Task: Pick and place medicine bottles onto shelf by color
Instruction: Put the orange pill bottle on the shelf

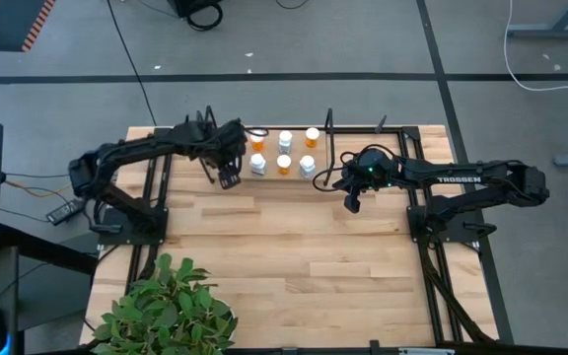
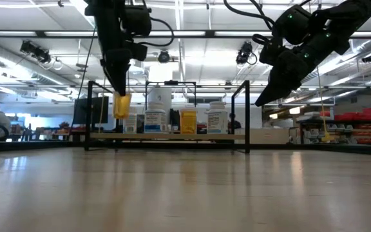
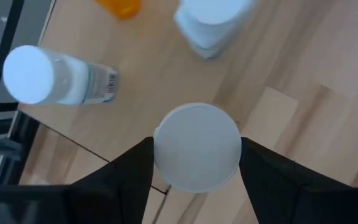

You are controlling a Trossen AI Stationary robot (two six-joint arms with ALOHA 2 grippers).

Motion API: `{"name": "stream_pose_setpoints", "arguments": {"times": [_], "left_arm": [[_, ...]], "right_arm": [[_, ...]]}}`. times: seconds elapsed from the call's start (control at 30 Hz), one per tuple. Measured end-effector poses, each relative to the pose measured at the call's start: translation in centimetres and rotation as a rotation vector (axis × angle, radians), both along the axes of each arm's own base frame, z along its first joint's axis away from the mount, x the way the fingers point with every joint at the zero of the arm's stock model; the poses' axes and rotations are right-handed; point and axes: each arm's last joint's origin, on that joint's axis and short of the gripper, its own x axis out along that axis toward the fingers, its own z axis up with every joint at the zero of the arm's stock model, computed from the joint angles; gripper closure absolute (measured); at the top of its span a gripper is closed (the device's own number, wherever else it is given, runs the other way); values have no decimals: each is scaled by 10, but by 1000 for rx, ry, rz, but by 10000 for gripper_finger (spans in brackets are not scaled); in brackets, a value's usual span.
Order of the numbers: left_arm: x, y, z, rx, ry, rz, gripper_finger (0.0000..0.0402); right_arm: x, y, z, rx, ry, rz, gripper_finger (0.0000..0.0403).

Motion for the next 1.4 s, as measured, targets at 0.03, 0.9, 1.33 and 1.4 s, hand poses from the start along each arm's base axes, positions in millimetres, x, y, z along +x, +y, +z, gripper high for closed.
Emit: {"name": "stream_pose_setpoints", "arguments": {"times": [0.03, 0.9, 1.33, 1.4], "left_arm": [[0, 3, -1, 0, 1, 11, 173], [4, 33, -23, -45, -1, 137, 173], [7, 38, -34, -70, 23, 184, 174], [9, 39, -35, -72, 24, 192, 176]], "right_arm": [[0, 0, 0, 0, 0, 0, 397], [-1, 0, -1, 11, 10, -5, 397], [-2, 1, -2, 36, 22, -22, 397], [-2, 1, -2, 36, 23, -22, 397]]}}
